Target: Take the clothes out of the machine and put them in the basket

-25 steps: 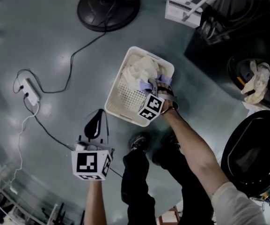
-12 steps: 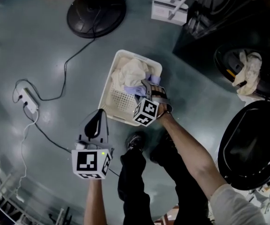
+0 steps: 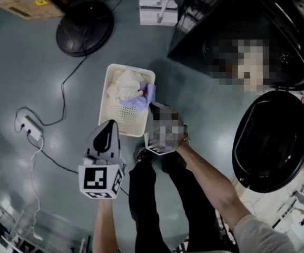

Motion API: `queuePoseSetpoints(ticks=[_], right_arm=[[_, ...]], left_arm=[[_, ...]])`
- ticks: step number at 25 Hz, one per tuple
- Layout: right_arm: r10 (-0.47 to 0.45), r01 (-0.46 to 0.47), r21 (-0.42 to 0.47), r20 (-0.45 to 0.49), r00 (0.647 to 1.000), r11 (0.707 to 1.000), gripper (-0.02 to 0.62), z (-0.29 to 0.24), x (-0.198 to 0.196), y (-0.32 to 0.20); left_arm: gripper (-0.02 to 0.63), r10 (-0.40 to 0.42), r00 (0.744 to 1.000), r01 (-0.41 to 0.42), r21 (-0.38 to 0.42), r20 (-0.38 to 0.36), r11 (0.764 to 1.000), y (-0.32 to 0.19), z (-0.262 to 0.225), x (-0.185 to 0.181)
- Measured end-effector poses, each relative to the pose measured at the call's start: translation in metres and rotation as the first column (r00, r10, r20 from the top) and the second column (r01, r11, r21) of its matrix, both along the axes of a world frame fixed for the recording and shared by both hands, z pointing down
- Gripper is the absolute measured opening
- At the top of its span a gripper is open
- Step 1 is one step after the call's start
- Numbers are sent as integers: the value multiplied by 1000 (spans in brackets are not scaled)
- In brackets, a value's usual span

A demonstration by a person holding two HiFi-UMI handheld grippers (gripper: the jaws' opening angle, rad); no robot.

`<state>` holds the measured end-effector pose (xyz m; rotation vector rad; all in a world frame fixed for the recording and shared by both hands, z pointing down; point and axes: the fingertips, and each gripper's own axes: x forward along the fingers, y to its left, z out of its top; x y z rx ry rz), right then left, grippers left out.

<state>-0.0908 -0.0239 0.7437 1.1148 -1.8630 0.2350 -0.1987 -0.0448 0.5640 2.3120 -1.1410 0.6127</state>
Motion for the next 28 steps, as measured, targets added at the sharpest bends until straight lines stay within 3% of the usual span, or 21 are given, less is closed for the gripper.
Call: queuePoseSetpoints(ticks=[3, 7, 13, 21, 28], right_arm=[[129, -128, -12, 86, 988, 992, 26, -28, 23, 4], [327, -329, -27, 211, 921, 944, 25, -66, 65, 9], [563, -592, 2, 307, 768, 806, 25, -120, 151, 14], [727, -777, 92, 299, 618, 623, 25, -166, 279, 49], [824, -871, 143, 283, 491, 470, 25, -192, 375, 86]], left_arm=[[18, 37, 999, -37, -4, -3, 999, 1, -13, 19], [18, 98, 995, -99, -7, -6, 995, 5, -29, 50], [18, 194, 981, -194, 8, -13, 981, -1, -47, 108], [18, 348, 937, -348, 25, -34, 937, 8, -63, 204], [18, 443, 894, -441, 48, -59, 896, 14, -79, 285]])
